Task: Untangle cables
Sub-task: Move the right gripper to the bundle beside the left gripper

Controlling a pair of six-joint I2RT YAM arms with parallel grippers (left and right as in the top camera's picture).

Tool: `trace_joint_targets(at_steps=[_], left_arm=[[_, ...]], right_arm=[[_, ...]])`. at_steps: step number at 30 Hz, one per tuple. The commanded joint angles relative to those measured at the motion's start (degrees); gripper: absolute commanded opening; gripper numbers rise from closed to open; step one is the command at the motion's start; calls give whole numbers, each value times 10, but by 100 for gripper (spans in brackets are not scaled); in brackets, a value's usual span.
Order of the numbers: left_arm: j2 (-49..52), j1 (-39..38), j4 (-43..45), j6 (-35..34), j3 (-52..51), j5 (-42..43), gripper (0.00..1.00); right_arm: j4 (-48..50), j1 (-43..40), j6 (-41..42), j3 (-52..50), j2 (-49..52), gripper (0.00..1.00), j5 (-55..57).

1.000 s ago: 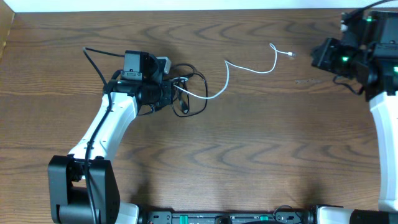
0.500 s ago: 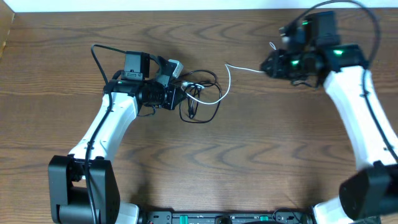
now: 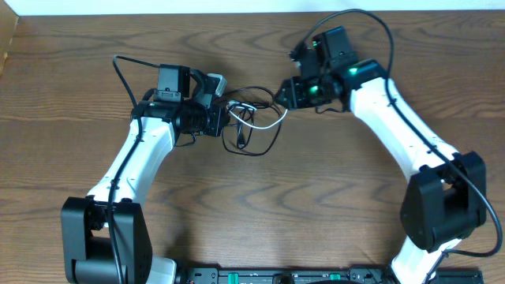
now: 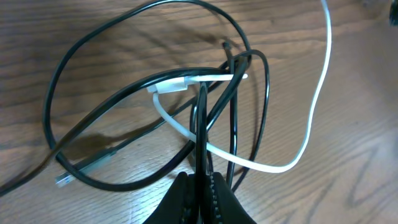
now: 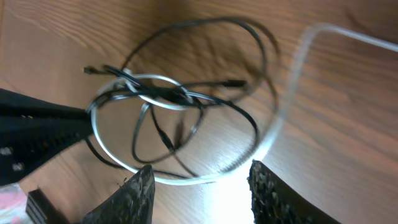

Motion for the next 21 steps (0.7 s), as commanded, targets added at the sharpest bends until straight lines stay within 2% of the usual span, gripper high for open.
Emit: trace_joint_targets(at_steps=[1,10,16,21], left_arm=[[-6,1,2,-19,-3,-31,10],[-6,0,2,-24,-3,-31,12],[-6,0,2,-82,-3,-109,12],[-6,0,2,-85,-3,-112,15]], right_arm=[[30,26,23,-1,10,45,-7],[91,77,48,-1,29,44,52],[94,99,59,-1,58,41,59],[107,106,59,-1,71,43,62]])
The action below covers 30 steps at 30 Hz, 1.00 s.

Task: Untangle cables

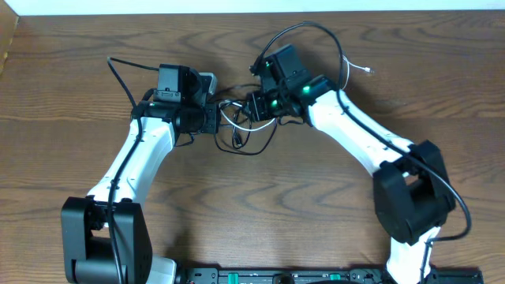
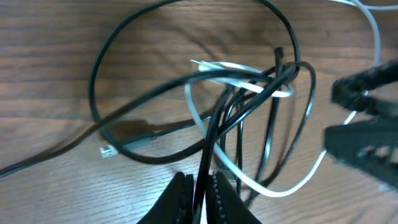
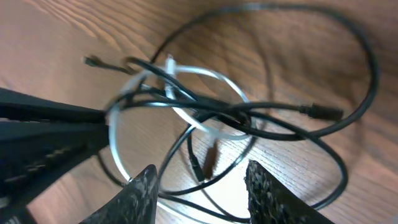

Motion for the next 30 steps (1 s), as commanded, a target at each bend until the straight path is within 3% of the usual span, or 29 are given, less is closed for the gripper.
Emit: trace_joint_targets(at_steps=[1,12,15,22,30], left_arm=[[-6,0,0,-16,-3,-22,16],[-6,0,0,-16,-3,-22,17],[-6,0,1,-17,-3,-22,24],[-6,0,0,-68,-3,-81,27],[-6,0,0,-70,-3,-84,28]], right_arm=[[16,5,7,0,7,43,10],[44,8,5,0,12,44,36],[37,13,0,-1,12,44,36],[57,35,-76,-2,26,47,89],[76,47,-145,-2,47,39,141]])
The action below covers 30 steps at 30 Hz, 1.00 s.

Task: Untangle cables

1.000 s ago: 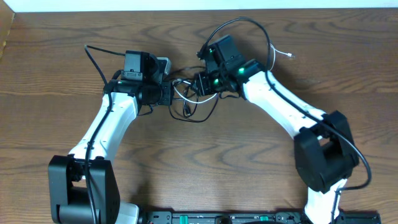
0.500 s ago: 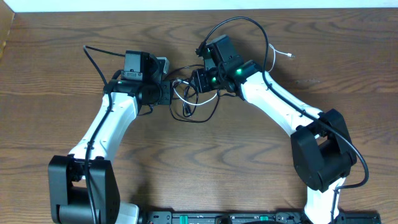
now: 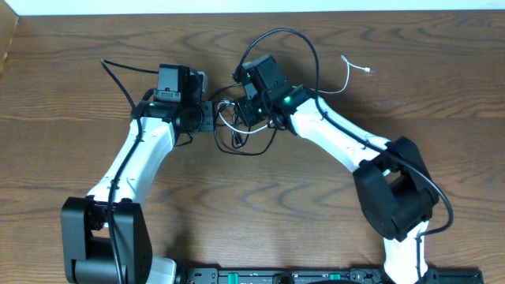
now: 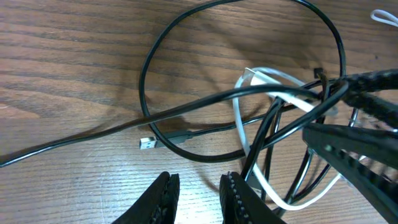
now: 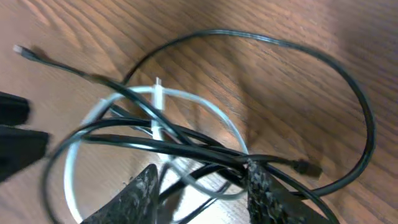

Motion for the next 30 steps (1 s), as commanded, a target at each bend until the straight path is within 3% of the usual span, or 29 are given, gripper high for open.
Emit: trace_joint_targets(at_steps=[1,4,8,15,18,24,30], left_arm=[[-6,0,0,-9,-3,-12,28],[-6,0,1,-10,-3,-12,28],[-6,0,0,-11,-3,-12,29],[-6,0,0,-11,-3,-12,29],[-6,0,1,-11,-3,-12,29],[-6,2,-7,-72,-3,-98,29],[-6,2,-10,-82,-3,-98,30]], right_arm=[[6,4,-38,-2,12,37,25],[10,4,-38,-2,14,26,35],[17,4,-38,-2,14,1,41],[4,4,-38,-1,2,1,32],[13,5,-52,-1,2,20,-1],[20,8,-143,-2,3,26,-24],[17,20,-184,-2,3,32,-28]])
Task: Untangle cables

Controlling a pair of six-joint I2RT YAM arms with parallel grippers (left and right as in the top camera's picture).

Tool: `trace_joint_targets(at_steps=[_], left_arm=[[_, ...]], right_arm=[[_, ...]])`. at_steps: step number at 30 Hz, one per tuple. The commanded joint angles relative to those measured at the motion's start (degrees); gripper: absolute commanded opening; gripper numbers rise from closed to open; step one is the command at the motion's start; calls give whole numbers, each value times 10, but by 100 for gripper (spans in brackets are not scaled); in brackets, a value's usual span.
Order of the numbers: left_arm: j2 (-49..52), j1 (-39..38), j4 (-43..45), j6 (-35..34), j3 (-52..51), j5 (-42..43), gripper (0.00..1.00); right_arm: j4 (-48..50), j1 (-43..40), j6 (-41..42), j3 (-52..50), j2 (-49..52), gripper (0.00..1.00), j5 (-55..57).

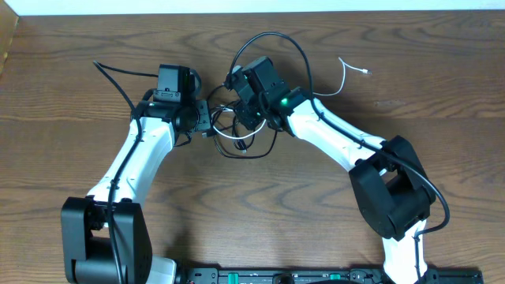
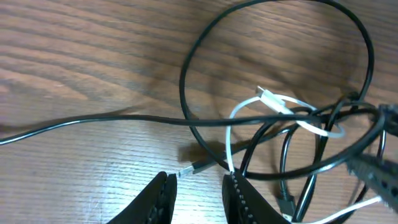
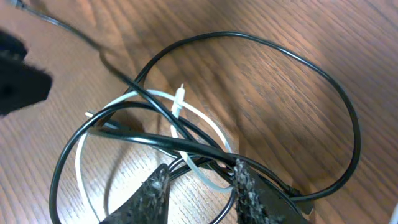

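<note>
A tangle of black cable and thin white cable lies at the table's middle back. My left gripper, at the tangle's left edge, is open, with a loose metal plug lying just ahead of its fingertips. My right gripper is down on the tangle's right side, open, its fingers straddling crossed black and white strands. A wide black loop lies beyond them. The white cable's free end trails to the right.
The wooden table carries nothing else. One black cable end runs off to the far left. The right arm's own black lead arches over the back of the tangle. A white wall edge borders the table's back.
My left gripper, still open, sits a little further left of the tangle, with the plug now at its tips. My right gripper's fingers stand slightly closer together over the crossed strands.
At first my left gripper was shut on a black strand while my right gripper hung open to the tangle's right. The right gripper then stood over the tangle. After that the left gripper was open, off the strand. Now both are open at the tangle.
</note>
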Motion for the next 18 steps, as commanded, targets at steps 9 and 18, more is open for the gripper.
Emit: trace_joint_targets(at_steps=[9,18], left_arm=[[-5,32,-13,-71,-3,-22,38],[31,51,-13,-89,-3,32,44]], right_arm=[[4,40,-162,-2,5,39,-28],[32,42,-162,-2,43,35,-23]])
